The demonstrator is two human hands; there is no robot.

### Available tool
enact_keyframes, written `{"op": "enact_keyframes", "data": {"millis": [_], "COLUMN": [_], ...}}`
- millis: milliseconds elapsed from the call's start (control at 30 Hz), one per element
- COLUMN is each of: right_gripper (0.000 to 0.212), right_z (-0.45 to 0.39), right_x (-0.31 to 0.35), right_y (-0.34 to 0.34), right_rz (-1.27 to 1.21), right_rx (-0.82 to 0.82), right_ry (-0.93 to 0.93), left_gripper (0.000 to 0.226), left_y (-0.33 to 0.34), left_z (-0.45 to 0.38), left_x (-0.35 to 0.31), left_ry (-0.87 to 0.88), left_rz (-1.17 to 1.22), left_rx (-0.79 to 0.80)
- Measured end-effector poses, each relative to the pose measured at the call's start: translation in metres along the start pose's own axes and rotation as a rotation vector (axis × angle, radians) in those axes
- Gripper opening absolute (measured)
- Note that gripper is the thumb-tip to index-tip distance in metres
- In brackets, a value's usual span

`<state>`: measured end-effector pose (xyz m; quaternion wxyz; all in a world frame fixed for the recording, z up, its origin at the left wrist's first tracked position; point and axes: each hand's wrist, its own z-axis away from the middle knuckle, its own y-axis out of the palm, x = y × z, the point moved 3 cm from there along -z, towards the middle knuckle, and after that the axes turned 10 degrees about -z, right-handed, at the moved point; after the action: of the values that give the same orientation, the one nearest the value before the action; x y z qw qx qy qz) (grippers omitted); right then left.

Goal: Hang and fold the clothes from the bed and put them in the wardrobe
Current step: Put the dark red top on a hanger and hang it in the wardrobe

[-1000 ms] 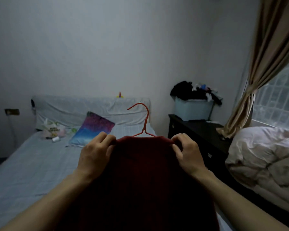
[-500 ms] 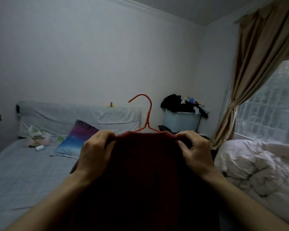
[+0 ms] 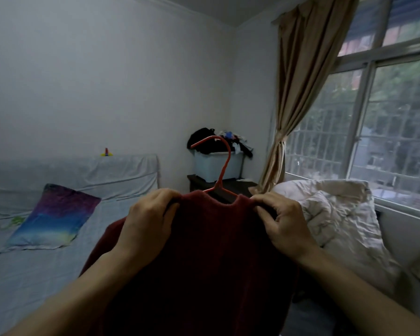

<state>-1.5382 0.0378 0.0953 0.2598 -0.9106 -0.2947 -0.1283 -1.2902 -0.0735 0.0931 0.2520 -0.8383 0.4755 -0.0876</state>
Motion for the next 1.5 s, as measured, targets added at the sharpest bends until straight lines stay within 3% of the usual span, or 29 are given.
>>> {"op": "enact_keyframes", "data": {"millis": [367, 567, 1067, 1500], "right_gripper": [0.015, 0.018, 0.012, 0.022], "right_z": [0.043, 0.056, 0.081, 0.15], "right_x": [-0.118, -0.15, -0.209, -0.255], "right_y": [-0.166, -0.237, -0.391, -0.48], "right_rz": [0.165, 0.251, 0.815, 0.974], "right_rx": [-0.059, -0.065, -0.414, -0.608], "right_ry": [0.102, 0.145, 0.366, 0.573], "left_gripper": [0.017, 0.019, 0.016, 0.024], "left_y": [0.163, 0.229, 0.427, 0.539], "left_z": [-0.064, -0.095, -0.182, -0.199], "left_x": [-0.166, -0.242, -0.341, -0.502], "left_ry": [0.066, 0.158, 0.371, 0.587], "left_rz": [0.236, 0.412, 0.733, 0.984], "left_rx": [0.104, 0.132, 0.145, 0.167]}}
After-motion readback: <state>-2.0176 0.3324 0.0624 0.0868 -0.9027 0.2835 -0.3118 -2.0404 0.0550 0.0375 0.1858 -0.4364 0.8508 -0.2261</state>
